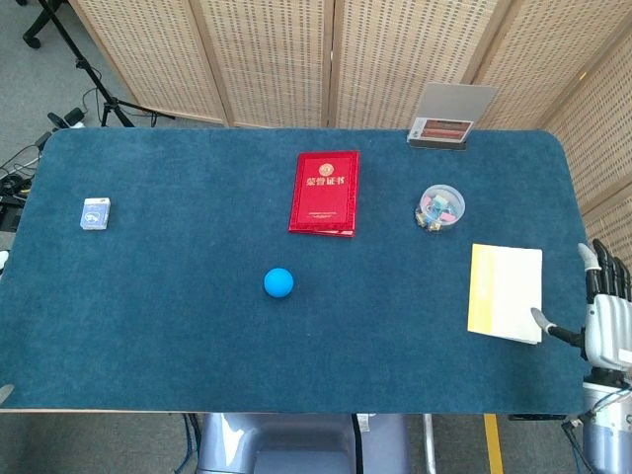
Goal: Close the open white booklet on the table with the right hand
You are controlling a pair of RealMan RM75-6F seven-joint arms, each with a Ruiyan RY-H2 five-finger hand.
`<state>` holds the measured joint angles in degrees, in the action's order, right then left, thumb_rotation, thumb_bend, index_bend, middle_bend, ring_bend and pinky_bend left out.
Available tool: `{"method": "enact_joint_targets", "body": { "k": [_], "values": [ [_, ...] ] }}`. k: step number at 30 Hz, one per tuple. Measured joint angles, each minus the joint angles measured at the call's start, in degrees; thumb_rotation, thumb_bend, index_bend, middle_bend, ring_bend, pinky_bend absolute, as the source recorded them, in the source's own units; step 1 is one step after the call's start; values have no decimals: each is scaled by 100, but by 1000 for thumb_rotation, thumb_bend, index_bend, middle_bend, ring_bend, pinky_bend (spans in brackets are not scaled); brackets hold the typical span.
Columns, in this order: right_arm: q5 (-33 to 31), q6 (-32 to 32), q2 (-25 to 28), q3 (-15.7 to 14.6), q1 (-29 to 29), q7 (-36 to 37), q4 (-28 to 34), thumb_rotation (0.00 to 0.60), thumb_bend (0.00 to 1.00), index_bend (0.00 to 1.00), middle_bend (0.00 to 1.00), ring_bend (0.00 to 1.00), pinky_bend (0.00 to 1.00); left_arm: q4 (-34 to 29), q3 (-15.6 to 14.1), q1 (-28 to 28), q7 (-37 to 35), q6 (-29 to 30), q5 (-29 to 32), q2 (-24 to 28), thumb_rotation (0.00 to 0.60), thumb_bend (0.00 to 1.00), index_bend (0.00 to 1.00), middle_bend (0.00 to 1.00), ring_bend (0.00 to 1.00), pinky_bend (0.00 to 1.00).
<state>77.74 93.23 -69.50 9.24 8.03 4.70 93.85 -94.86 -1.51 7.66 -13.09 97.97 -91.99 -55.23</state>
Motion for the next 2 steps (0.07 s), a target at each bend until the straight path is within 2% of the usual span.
{"method": "enact_joint_targets", "body": {
  "k": [2],
  "values": [
    [397, 278, 36, -119, -151, -219, 132, 600, 53, 0, 0, 0, 0, 3, -3, 0, -2, 0, -6, -1, 600, 0, 0, 0, 0, 0]
  ]
}}
